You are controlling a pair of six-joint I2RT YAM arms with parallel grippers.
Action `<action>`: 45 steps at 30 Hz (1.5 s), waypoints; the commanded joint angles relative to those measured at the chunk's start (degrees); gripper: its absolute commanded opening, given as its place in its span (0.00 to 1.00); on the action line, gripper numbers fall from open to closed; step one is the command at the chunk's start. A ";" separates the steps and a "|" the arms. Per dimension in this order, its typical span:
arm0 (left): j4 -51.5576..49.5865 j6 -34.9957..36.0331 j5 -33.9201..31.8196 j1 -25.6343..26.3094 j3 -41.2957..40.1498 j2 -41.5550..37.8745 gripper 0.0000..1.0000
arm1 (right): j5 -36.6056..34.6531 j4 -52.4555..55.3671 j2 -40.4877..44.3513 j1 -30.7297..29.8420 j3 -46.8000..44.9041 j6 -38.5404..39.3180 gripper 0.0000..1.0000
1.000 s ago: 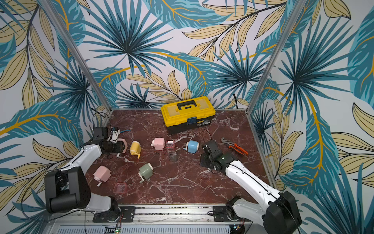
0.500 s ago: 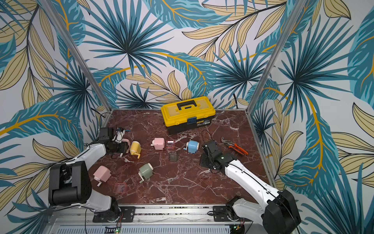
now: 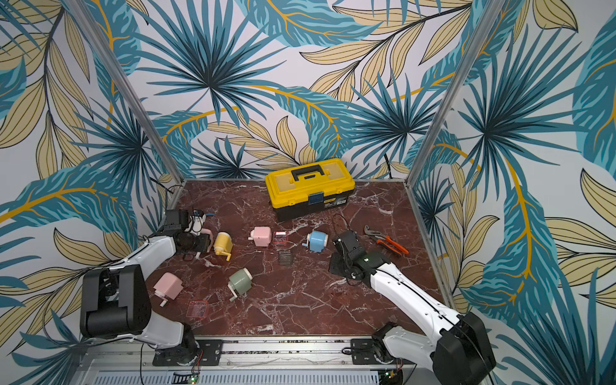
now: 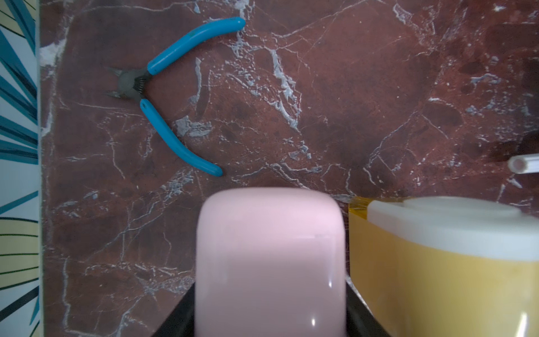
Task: Put the tray back into the pencil sharpener
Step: Place the pencil sharpener at the center of the board.
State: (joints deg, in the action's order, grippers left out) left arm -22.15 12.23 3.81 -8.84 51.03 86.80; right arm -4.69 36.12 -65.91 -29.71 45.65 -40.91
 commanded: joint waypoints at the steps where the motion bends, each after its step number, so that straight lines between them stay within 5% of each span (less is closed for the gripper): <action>1: 0.12 0.76 -0.32 0.03 0.20 0.44 0.43 | -0.63 0.62 0.17 0.15 -0.49 -0.14 0.30; 8: -1.29 1.04 -0.12 0.02 1.25 2.11 0.42 | -0.64 0.58 0.08 0.19 -0.43 0.17 0.30; 19: -1.58 0.53 -0.48 -0.34 1.60 2.55 0.63 | -0.85 0.62 0.17 0.26 -0.35 0.47 0.30; 28: -1.58 0.34 -0.14 -0.95 1.58 1.06 0.69 | -0.50 0.62 -0.62 0.28 0.41 1.02 0.31; 45: -1.75 0.26 -2.06 -3.38 1.00 -18.56 0.71 | 1.07 0.71 -2.46 0.28 1.61 2.03 0.32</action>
State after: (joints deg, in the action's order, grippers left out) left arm -23.70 12.43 2.28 -11.79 51.75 71.22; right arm -4.40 36.10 -67.64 -29.61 46.41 -39.81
